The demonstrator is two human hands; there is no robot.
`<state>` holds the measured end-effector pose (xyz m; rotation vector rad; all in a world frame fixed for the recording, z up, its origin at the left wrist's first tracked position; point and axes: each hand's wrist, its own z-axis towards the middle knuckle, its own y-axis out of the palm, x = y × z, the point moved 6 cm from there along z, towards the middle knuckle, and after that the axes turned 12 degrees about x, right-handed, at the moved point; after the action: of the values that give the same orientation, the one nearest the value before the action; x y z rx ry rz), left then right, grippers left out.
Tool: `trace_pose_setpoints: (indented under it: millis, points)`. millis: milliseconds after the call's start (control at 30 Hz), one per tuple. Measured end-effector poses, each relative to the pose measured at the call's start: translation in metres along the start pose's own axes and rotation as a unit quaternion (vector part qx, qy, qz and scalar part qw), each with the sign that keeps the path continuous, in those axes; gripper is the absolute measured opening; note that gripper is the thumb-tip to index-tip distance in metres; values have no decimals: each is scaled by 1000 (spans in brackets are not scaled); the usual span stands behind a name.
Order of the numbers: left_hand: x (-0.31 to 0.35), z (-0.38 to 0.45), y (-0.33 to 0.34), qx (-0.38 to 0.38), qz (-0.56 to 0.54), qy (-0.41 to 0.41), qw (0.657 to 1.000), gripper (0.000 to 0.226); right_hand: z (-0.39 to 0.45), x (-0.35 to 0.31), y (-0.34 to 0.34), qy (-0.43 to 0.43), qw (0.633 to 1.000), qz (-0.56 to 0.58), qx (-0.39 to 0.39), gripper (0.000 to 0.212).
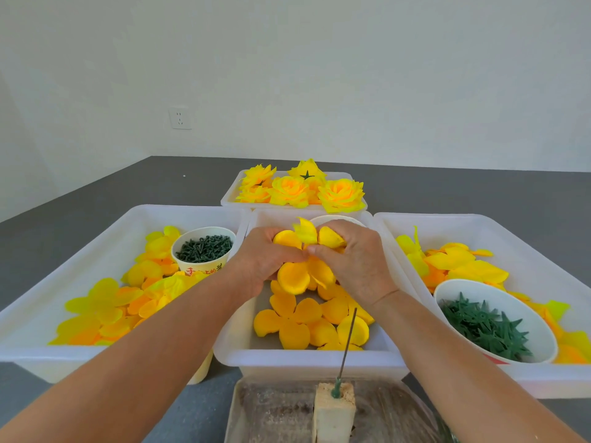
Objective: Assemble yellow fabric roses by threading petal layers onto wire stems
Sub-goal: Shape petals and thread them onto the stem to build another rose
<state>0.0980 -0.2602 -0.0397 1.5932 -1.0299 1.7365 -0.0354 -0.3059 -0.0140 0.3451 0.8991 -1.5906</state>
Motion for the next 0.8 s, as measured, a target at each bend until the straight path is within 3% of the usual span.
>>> trace_pose_setpoints:
  millis: [133, 333, 433, 500, 667, 733, 800]
  points:
    - [3, -1, 0, 5, -24, 4, 1000, 24, 0, 5, 3, 7, 999, -38, -10, 16]
    - [3, 3, -1, 19, -56, -4, 998, 21, 4, 34, -2, 253, 961, 96, 51, 34]
    - [3, 4, -1, 17, -61, -6, 998, 19, 2, 40, 0, 315, 938, 130, 55, 37]
    - [1, 5, -3, 34, 5, 24, 999, 21, 1, 37, -1, 302, 945, 118, 45, 35]
    - [9, 0, 6, 26, 218, 191, 957, 21, -1, 12, 1, 87, 995, -41, -6, 20]
    - [9, 1, 5, 32, 245, 192, 950, 31, -2, 8, 2, 54, 997, -51, -9, 17]
    - [6, 4, 2, 28, 186, 130, 974, 11, 0, 8, 1, 66, 997, -35, -9, 22]
